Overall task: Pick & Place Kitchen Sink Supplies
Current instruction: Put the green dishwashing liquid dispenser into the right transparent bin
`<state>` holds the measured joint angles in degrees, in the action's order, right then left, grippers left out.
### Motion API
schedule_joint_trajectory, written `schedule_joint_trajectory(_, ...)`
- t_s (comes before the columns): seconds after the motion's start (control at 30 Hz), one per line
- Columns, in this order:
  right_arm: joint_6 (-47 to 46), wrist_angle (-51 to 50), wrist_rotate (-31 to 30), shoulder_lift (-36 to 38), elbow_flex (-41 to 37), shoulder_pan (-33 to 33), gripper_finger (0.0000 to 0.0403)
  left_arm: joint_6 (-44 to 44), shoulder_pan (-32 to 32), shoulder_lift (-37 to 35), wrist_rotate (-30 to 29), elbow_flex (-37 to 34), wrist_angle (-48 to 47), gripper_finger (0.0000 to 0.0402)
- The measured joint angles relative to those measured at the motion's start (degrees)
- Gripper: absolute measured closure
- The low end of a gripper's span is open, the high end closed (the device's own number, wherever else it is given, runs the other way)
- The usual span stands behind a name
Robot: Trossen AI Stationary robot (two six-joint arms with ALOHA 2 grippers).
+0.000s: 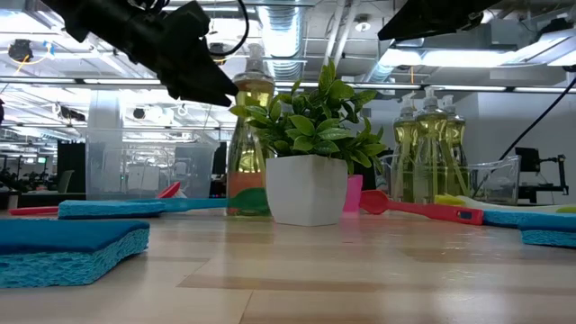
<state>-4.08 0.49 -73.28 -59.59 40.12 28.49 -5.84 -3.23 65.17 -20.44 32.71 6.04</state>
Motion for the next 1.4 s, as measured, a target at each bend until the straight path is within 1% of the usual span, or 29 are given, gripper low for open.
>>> schedule_joint_trajectory(0.1,0.01,0.00,0.00,0.00,0.00,0.00,0.0147,0.01,-0.06,0.00,2.97,0.00,0.27,0.0107)
schedule_joint_trajectory(0.27,0.01,0.00,0.00,-0.02,0.00,0.00,0.0147,0.48,-0.01,-0.20,3.10,0.00,2.24,0.0107)
schedule_joint_trajectory(0.37,0.01,0.00,0.00,0.00,0.00,0.00,0.0147,5.16,-0.06,-0.20,3.21,0.00,2.11,0.0107)
schedule_joint_trajectory(0.43,0.01,0.00,0.00,0.00,0.00,0.00,0.0147,7.13,-0.01,-0.15,4.41,0.00,2.11,0.0107)
schedule_joint_trajectory(0.7,0.01,0.00,0.00,-0.01,0.00,0.00,0.0147,8.53,0.84,-0.11,5.46,-0.01,2.07,0.0108)
schedule_joint_trajectory(0.9,0.01,0.00,0.00,-0.02,0.00,0.00,0.0147,8.62,3.48,-0.11,5.59,-1.91,3.84,0.0108)
schedule_joint_trajectory(0.97,0.00,0.00,0.00,0.00,0.00,0.00,0.0147,8.65,4.56,-0.11,7.72,-2.30,5.03,0.0108)
schedule_joint_trajectory(1.13,0.01,0.00,0.00,0.00,0.00,0.00,0.0147,9.56,5.97,0.18,15.72,-2.47,7.08,0.0108)
schedule_joint_trajectory(1.3,0.01,0.00,0.00,0.00,0.00,0.00,0.0147,11.08,6.00,2.71,17.26,-2.51,8.39,0.0108)
schedule_joint_trajectory(1.4,0.01,0.00,0.01,-0.01,0.00,0.00,0.0147,12.97,6.00,5.41,17.24,-2.51,11.41,0.0108)
